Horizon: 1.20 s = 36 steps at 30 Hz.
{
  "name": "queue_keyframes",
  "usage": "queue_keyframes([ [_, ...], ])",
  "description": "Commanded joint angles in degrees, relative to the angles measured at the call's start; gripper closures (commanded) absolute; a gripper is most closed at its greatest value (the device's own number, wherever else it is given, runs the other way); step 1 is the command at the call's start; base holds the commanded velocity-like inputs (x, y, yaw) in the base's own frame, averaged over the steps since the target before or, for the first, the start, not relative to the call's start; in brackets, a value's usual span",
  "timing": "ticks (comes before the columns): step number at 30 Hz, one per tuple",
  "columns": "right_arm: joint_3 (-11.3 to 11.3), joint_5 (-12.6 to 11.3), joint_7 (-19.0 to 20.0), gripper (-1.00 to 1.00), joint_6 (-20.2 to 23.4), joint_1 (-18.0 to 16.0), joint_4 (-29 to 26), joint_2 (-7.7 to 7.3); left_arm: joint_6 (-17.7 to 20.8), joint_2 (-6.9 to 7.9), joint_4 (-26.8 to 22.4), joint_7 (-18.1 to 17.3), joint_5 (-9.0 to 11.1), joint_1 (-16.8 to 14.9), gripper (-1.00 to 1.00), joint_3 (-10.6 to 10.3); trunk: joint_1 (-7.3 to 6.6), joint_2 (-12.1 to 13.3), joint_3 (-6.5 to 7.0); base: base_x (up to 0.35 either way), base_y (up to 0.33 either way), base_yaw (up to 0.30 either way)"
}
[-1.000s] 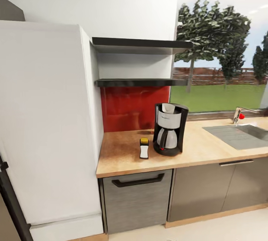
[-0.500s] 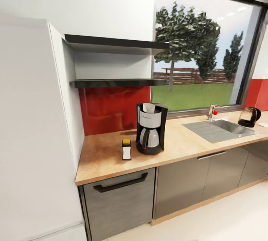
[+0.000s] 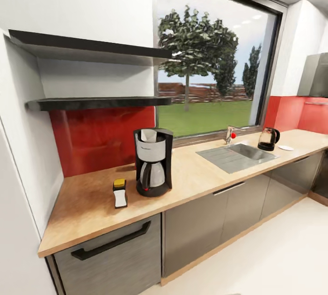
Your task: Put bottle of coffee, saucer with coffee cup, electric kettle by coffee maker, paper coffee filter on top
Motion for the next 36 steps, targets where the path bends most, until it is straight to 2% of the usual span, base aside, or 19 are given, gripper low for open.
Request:
queue_keyframes([
  [1, 0.49, -0.61, 0.02, -1.0, 0.02, -0.01, 0.01, 0.01, -0.09, 0.04, -0.12, 0.27, 0.52, 0.04, -1.0, -0.49, 0.03, -0.03, -0.02, 0.191, -0.22, -0.3],
  [25, 0.49, -0.6, 0.02, -1.0, 0.02, 0.0, 0.01, 0.01, -0.11, 0.03, -0.22, 0.27, 0.52, 0.04, -1.0, -0.49, 0.03, -0.03, -0.02, 0.156, -0.242, -0.3],
  [36, 0.49, -0.59, -0.07, -1.0, 0.02, 0.0, 0.01, 0.01, -0.11, 0.04, -0.16, 0.27, 0.51, 0.04, -1.0, -0.49, 0.03, -0.03, -0.02, 0.238, -0.238, -0.3],
])
